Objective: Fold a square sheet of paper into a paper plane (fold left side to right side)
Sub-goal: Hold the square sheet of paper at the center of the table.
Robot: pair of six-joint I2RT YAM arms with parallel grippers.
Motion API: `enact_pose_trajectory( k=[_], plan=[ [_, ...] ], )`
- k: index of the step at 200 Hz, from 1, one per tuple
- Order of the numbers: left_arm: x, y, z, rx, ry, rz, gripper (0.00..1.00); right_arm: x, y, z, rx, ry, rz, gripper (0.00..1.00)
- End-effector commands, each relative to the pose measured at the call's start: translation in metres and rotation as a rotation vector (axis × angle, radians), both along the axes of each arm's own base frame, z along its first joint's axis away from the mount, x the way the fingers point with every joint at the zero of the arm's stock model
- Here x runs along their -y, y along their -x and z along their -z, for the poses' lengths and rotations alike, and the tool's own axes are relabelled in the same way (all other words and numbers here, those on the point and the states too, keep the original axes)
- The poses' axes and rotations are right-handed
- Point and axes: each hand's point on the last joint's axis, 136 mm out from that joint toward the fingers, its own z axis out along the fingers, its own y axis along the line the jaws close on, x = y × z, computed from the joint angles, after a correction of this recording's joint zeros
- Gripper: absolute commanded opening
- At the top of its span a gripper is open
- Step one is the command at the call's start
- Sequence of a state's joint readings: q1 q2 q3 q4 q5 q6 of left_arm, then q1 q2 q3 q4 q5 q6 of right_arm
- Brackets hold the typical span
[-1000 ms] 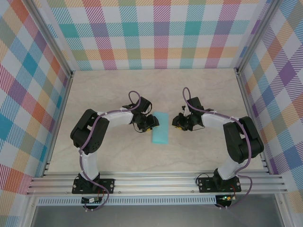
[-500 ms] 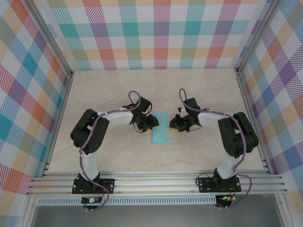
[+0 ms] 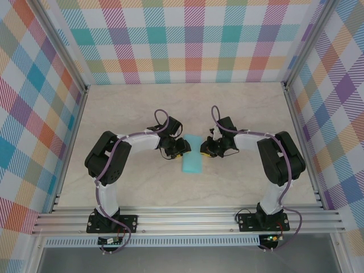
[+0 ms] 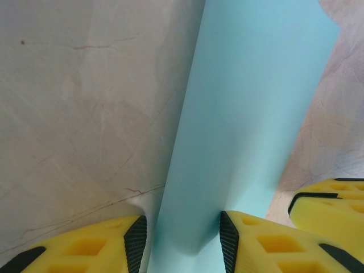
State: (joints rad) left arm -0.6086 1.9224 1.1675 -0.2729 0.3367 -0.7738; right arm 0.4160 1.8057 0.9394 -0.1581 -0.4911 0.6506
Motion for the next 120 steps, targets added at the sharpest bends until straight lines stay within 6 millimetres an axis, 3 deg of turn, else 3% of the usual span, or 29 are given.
enact_pose_trajectory(
  k=[1, 33, 72, 120],
  plan=[
    [-0.004, -0.002, 0.032, 0.01, -0.071, -0.008, 0.42, -0.002, -0.006, -0.01, 0.048, 0.021, 0.007, 0.13],
    [-0.003, -0.002, 0.033, 0.008, -0.07, -0.005, 0.42, -0.001, -0.007, -0.018, 0.075, 0.04, -0.006, 0.13],
    [-0.003, -0.002, 0.033, 0.004, -0.075, -0.003, 0.42, -0.002, -0.006, -0.014, 0.057, 0.037, 0.003, 0.13],
    [-0.004, -0.002, 0.034, 0.003, -0.081, -0.002, 0.42, 0.029, -0.012, -0.032, 0.179, 0.178, 0.089, 0.14]
  ],
)
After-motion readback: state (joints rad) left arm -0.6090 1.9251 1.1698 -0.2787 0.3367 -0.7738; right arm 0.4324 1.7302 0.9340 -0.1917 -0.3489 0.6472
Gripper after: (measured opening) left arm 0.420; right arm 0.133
